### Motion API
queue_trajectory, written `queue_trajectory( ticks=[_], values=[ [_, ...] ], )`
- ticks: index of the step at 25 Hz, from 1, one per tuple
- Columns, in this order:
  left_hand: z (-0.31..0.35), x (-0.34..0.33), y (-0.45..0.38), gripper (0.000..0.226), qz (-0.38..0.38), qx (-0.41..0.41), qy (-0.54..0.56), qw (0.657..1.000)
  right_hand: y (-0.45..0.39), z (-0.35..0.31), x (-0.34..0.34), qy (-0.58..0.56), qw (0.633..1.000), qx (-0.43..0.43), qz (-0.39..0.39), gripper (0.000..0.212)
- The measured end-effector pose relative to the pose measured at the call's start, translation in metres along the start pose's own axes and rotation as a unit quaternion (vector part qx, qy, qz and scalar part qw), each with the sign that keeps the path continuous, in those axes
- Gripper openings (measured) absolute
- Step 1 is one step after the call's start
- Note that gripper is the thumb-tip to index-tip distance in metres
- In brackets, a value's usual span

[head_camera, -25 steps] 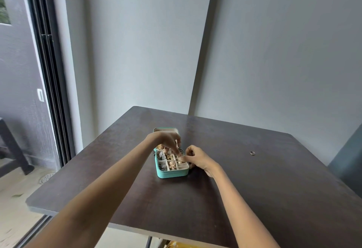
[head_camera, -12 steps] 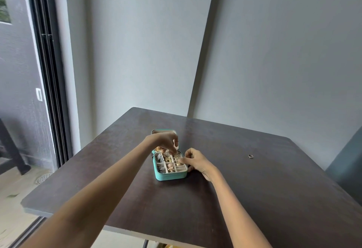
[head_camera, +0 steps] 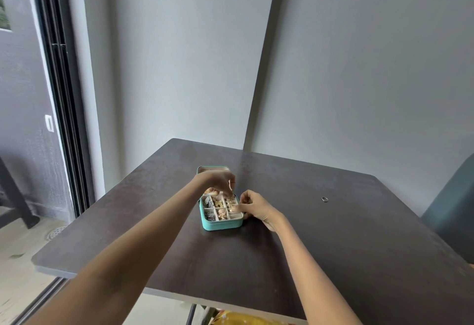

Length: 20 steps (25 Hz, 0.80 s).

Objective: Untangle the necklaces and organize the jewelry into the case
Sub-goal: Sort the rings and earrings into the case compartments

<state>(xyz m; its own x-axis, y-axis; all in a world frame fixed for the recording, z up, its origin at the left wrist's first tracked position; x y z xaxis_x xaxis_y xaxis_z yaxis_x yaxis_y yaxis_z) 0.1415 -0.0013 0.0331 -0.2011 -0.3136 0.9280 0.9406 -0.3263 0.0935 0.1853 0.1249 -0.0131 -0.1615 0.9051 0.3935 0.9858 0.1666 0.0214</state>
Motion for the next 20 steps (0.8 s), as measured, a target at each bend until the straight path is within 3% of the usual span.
queue_trajectory(
  ticks=[3,6,8,10,12,15,20],
  values=[
    [0.014,0.003,0.004,0.016,0.019,-0.015,0.002,1.0,0.002,0.0,0.003,-0.086,0.996,-0.014,-0.013,0.022],
    [0.038,0.007,0.001,0.028,0.102,-0.028,0.015,0.994,0.001,0.003,0.021,-0.147,0.989,-0.011,0.031,0.014],
    [0.06,-0.005,-0.009,0.026,0.148,-0.033,0.066,0.986,-0.001,0.012,0.051,-0.098,0.983,0.021,0.155,0.01],
    [0.086,-0.029,-0.024,0.022,0.169,-0.035,0.135,0.976,0.001,0.026,0.091,-0.007,0.95,0.028,0.31,0.007],
    [0.117,-0.059,-0.041,0.022,0.158,-0.046,0.171,0.971,0.009,0.046,0.131,0.099,0.911,-0.011,0.401,0.005],
    [0.164,-0.094,-0.064,0.029,0.135,-0.071,0.176,0.972,0.021,0.077,0.175,0.168,0.877,-0.053,0.447,0.016],
    [0.2,-0.109,-0.093,0.035,0.156,-0.07,0.147,0.974,0.009,0.086,0.204,0.237,0.862,-0.071,0.442,0.026]
  ],
)
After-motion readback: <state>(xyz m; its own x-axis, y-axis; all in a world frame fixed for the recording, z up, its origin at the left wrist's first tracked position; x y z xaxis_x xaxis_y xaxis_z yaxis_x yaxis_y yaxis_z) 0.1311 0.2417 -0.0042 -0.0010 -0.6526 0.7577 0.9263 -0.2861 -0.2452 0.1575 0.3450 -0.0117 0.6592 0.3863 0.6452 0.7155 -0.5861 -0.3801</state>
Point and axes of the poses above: each hand's wrist, its own y-axis away from the middle knuckle, its own x-axis out of the back of the hand, z = x × y, the point moved 5 cm from there along -y, towards the middle knuckle, and after that the axes turned 9 degrees about z, right-handed, at the moved point
